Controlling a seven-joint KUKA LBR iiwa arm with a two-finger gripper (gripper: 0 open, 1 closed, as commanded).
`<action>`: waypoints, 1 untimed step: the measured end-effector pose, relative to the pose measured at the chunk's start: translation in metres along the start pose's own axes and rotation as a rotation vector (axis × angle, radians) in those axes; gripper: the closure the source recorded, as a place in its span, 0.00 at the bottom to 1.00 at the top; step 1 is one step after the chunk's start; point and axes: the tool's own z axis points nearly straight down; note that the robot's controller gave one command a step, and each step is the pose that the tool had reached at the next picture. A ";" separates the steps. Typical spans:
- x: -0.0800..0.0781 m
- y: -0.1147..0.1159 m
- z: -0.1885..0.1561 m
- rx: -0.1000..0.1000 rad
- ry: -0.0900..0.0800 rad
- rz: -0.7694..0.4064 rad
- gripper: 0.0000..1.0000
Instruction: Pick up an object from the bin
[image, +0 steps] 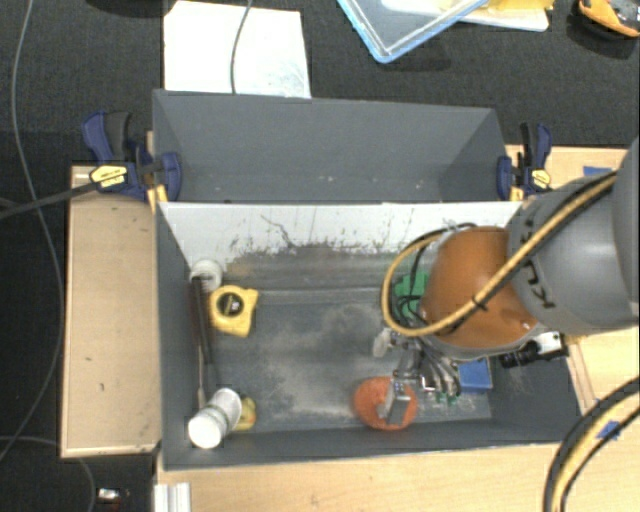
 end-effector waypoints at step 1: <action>-0.003 -0.021 0.008 -0.003 -0.010 -0.138 1.00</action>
Offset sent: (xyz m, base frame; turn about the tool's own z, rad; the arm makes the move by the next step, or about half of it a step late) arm 0.0000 0.0000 0.0000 0.0000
